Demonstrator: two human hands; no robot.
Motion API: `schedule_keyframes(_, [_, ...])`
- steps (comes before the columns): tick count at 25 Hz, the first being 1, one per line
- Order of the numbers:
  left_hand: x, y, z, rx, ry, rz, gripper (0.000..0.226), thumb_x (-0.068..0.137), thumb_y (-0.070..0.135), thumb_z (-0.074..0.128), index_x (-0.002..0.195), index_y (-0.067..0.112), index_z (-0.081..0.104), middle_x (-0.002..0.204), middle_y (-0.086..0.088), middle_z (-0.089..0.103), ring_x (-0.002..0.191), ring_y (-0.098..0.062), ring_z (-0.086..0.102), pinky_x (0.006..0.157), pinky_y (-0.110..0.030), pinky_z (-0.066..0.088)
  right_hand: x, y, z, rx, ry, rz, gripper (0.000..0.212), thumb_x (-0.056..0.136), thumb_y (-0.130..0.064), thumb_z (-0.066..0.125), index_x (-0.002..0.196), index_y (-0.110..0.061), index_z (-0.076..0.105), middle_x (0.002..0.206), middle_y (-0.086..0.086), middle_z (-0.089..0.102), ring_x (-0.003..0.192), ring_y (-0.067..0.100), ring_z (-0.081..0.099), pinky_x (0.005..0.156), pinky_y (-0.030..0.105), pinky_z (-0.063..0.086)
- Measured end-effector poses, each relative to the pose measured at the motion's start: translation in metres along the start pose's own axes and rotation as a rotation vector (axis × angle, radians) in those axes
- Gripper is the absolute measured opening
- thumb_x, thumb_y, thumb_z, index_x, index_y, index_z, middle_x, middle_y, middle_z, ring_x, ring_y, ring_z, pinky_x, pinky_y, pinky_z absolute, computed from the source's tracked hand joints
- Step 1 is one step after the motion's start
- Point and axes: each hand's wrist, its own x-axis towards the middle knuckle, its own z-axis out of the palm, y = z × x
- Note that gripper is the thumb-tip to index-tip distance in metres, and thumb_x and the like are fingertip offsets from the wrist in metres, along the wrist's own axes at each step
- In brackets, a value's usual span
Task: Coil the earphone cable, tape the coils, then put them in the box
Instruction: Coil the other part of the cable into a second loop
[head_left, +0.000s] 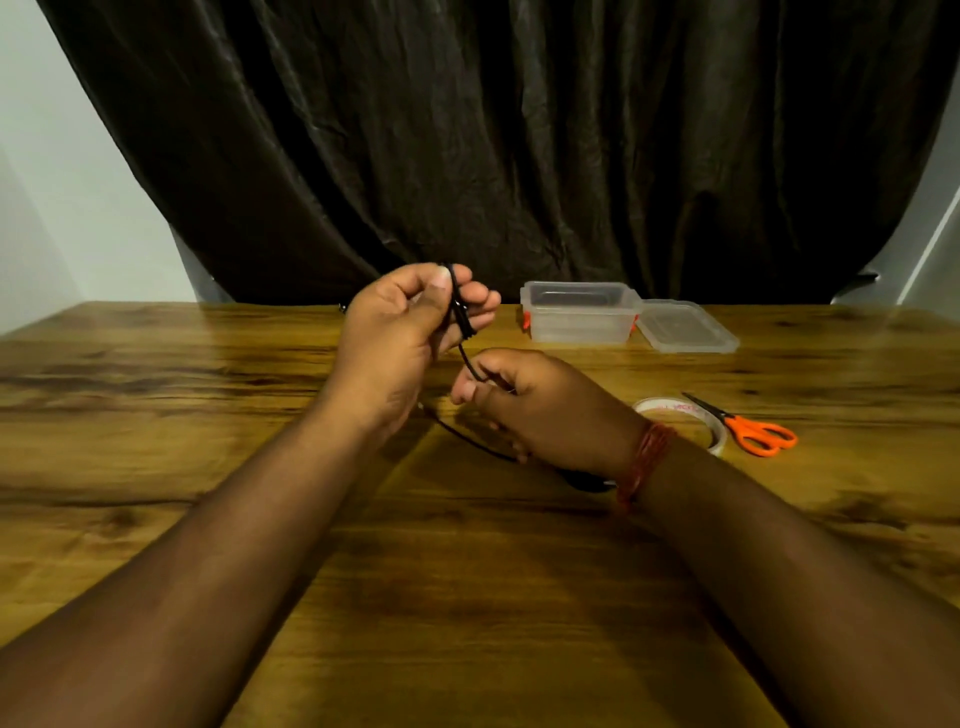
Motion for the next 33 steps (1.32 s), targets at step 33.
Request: schedule_keyframes(33, [-0.004,0.001,0.002,-0.301,-0.181,-0.19,0.021,0.1,0.006,0.037,0.101,0.001,0.057,0.07,-0.001,0.054,0.068,-0.013,0.062,0.076,-0.03,0.056,0.01,0.017,0.001,0.296,0.135,0.001,0.014,0.1,-0.005,0.044,0.096,-0.006,0.057,0.077,0.008,0.053,0.066,0.018,0.053,0.064,0.034,0.05])
